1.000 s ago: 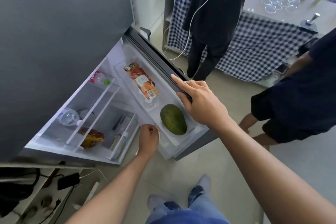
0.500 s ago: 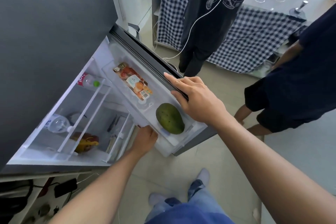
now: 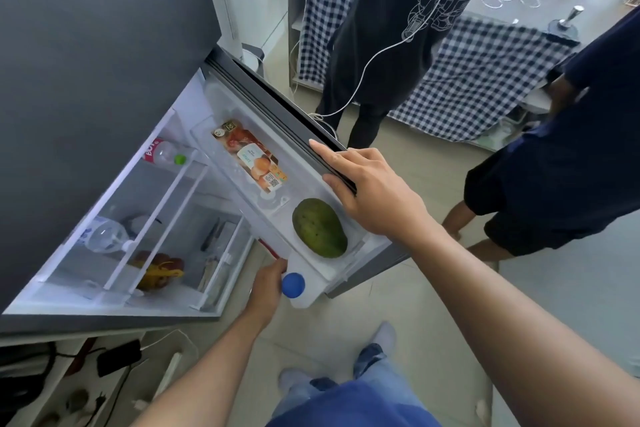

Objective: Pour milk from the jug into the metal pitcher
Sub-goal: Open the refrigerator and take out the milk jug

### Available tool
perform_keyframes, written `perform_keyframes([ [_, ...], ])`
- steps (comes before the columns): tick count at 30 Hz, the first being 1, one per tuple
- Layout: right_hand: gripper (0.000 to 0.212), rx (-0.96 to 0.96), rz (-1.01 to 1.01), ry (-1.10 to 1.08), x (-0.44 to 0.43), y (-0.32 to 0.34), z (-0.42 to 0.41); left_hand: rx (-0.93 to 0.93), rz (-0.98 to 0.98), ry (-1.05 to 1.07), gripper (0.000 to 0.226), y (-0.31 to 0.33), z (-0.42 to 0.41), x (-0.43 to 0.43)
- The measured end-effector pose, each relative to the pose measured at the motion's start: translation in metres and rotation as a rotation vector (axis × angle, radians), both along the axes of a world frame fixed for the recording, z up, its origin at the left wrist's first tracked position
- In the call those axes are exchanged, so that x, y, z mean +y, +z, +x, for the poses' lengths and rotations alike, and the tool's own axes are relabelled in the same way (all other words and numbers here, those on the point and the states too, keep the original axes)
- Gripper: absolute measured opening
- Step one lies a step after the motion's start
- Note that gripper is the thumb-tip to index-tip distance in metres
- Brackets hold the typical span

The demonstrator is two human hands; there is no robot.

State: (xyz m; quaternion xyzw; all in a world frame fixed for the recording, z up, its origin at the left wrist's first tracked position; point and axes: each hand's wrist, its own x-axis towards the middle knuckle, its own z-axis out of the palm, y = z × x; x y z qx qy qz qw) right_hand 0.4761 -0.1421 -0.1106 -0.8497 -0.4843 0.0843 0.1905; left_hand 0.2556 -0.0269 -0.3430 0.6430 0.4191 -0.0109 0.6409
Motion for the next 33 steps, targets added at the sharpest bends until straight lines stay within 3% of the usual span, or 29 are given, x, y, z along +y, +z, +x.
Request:
perform_keyframes([
  [5,0.060,-0.005,0.008,0.003,-0.002,-0.002,0.002,-0.052,-0.146,0.238,0.027,0.016,-0.019,0.008],
  [9,0.060,-0.018,-0.004,0.003,-0.003,0.000,0.003,-0.060,-0.157,0.279,0.028,0.054,-0.013,0.011],
  [11,0.060,-0.027,0.000,0.001,-0.004,0.002,0.004,0.015,-0.038,0.157,0.038,0.067,-0.011,0.011],
  [14,0.059,-0.023,0.004,0.000,-0.003,0.002,0.002,0.208,0.314,-0.216,0.039,0.076,-0.024,0.006],
  [15,0.059,-0.016,0.005,0.005,-0.003,0.002,0.001,0.215,0.393,-0.223,0.045,0.080,-0.033,0.006],
  [18,0.060,0.000,0.008,0.000,-0.001,0.001,-0.006,0.126,0.406,-0.007,0.044,0.081,-0.061,0.012],
  [21,0.061,-0.004,-0.001,-0.017,0.003,0.001,-0.018,0.100,0.117,0.298,0.047,0.091,-0.083,0.015],
  [29,0.063,0.009,-0.072,-0.022,0.021,-0.002,-0.065,-0.038,0.046,0.581,0.048,0.133,-0.126,0.003],
  [33,0.077,0.031,-0.081,-0.011,0.034,-0.003,-0.100,-0.075,0.034,0.753,0.055,0.145,-0.149,-0.001],
])
